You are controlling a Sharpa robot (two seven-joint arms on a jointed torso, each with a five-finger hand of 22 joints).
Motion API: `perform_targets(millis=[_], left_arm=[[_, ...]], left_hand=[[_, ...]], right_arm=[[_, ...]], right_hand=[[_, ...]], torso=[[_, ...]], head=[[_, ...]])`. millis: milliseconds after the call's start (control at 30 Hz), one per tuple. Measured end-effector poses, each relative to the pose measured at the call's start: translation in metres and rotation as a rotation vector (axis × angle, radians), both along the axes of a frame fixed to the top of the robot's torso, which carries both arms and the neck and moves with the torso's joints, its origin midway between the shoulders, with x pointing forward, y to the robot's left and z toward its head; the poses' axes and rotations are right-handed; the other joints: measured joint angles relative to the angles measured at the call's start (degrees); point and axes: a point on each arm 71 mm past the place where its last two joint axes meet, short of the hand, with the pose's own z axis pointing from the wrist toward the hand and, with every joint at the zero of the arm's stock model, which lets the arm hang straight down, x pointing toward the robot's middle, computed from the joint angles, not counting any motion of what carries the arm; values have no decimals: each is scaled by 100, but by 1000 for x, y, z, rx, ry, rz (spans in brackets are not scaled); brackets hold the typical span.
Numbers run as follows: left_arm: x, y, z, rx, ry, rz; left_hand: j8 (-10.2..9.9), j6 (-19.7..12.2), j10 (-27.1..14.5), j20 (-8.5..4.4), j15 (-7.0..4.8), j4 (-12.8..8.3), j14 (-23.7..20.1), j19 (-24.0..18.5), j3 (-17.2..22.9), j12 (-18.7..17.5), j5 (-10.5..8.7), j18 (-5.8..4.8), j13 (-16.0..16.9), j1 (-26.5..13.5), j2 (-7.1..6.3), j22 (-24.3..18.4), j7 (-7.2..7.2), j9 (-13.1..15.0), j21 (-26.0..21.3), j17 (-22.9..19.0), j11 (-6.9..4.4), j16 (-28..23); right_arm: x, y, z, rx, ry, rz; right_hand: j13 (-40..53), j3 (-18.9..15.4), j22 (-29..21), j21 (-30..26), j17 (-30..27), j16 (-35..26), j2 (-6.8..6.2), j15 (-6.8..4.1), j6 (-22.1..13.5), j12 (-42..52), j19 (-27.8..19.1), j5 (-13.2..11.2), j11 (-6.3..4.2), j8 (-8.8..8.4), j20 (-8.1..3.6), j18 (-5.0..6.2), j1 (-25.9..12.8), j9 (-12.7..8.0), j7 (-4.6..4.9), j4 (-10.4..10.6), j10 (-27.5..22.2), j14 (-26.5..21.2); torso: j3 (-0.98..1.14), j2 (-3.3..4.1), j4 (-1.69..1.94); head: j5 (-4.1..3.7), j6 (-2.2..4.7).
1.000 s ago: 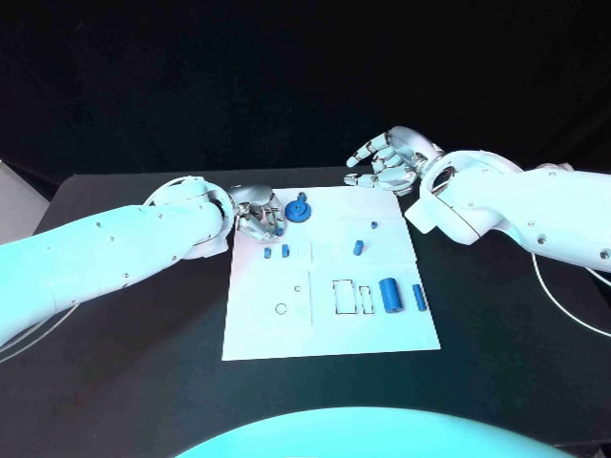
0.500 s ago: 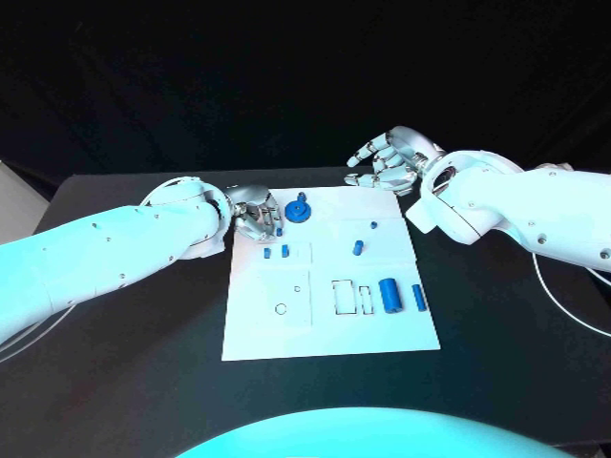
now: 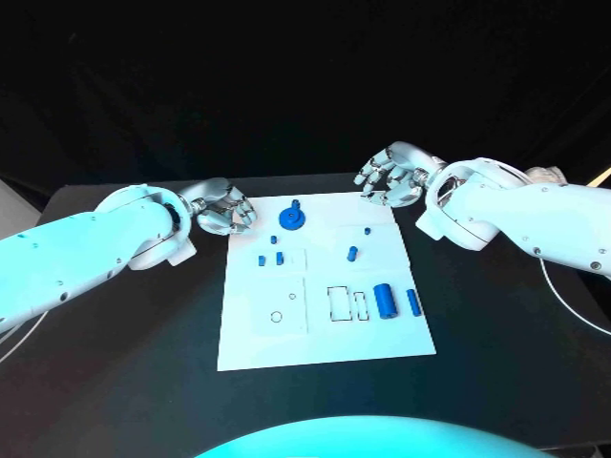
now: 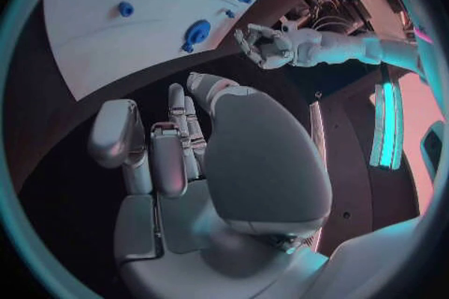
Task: Assemble the parts on the task board
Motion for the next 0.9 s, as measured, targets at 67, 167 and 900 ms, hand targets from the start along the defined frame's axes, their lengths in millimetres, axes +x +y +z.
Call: perform_targets(millis=[67, 167, 900], left_arm=[[-3, 9, 6, -113, 24, 24], [-9, 19, 14, -283, 63, 52], [-37, 47, 37, -840, 197, 120]], left_hand=[[-34, -20, -19, 22, 20, -25, -188, -139, -26, 0, 0, -1, -8, 44, 44, -72, 20, -9, -126, -188, 19, -280], [-67, -20, -40, 51, 50, -63, -382, -314, -64, 30, 0, -1, -25, 43, 44, -134, 61, -25, -275, -369, 40, -592], [-113, -30, -80, 103, 91, 11, -440, -381, -327, 74, 0, -2, -43, 14, 73, -341, 112, -43, -590, -560, 82, -876]], right_arm=[[-1, -1, -3, -58, -19, 25], [-2, -1, -8, -141, -48, 59], [-13, 7, -44, -484, -98, 157]], right_hand=[[-146, 51, 12, 0, 0, 0, -38, 0, 20, -110, 0, -3, 13, 9, 0, 0, -38, 6, 0, -51, 16, 0], [-324, 41, 36, 42, 0, 22, -122, 0, 76, -233, -1, -38, 4, 9, -1, 0, -123, 6, 1, -105, 64, 0], [-695, -207, 10, -23, -2, 23, -119, 64, 77, -461, -2, -146, 57, 9, -3, 0, -333, -9, 0, -302, 12, 20]], torso=[[1, 1, -3], [1, 2, -4], [-24, -6, 4]], head=[[-23, 25], [-65, 56], [-154, 134]])
